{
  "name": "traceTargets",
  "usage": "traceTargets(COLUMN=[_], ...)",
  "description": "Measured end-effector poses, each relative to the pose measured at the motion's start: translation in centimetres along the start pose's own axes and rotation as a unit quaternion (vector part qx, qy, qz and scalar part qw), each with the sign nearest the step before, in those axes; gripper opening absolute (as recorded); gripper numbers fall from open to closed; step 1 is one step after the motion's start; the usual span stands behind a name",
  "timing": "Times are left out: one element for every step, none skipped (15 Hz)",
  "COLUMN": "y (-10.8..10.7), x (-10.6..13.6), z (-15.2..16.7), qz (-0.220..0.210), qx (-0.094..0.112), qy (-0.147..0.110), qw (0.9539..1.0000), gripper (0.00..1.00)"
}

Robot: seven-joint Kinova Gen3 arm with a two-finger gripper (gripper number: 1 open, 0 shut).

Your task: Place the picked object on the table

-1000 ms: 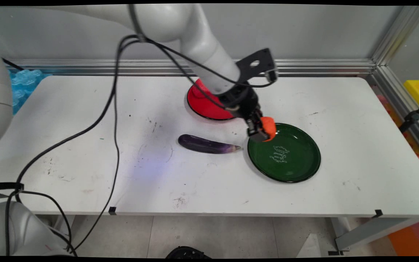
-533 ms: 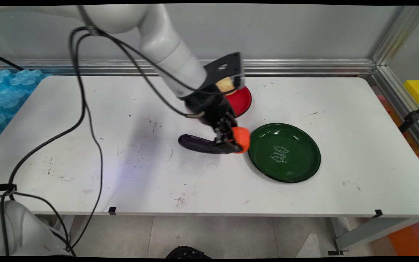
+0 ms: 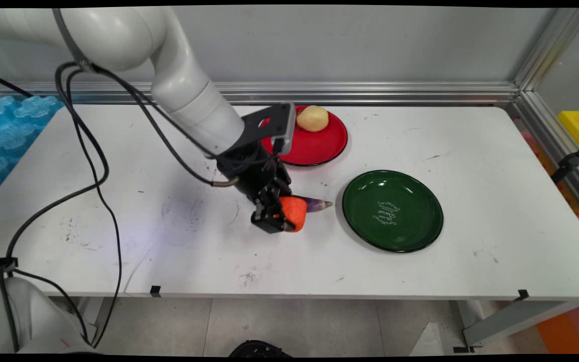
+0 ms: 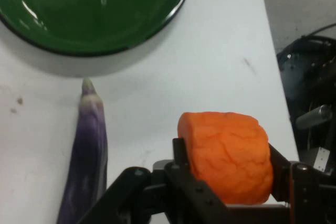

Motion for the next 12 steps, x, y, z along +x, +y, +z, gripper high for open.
traceTargets(y=[0.1, 0.1, 0.1, 0.1, 0.0, 0.0, 0.0, -0.1, -0.2, -0.2, -0.3, -0.4], x=[-0.5, -0.9, -1.3, -1.6, -1.9, -2.2, -2.4, -2.6, -2.8, -2.9, -3.1, -3.2], z=[0.5, 1.0, 1.7, 2.2, 2.8, 3.5, 4.1, 4.6, 5.1, 5.6, 6.1, 6.5], qz=[0.000, -0.001, -0.001, -0.001, -0.001, -0.001, -0.002, -0.002, -0.003, -0.004, -0.005, -0.006], qx=[0.000, 0.000, 0.000, 0.000, -0.001, -0.001, -0.001, -0.001, -0.001, -0.001, 0.000, 0.000], qy=[-0.003, -0.005, -0.007, -0.008, -0.009, -0.011, -0.012, -0.013, -0.014, -0.014, -0.014, -0.014], qw=[1.0000, 1.0000, 1.0000, 1.0000, 1.0000, 0.9999, 0.9999, 0.9999, 0.9999, 0.9999, 0.9999, 0.9999], gripper=[0.00, 0.00, 0.00, 0.00, 0.00, 0.00, 0.00, 0.00, 0.00, 0.00, 0.00, 0.00])
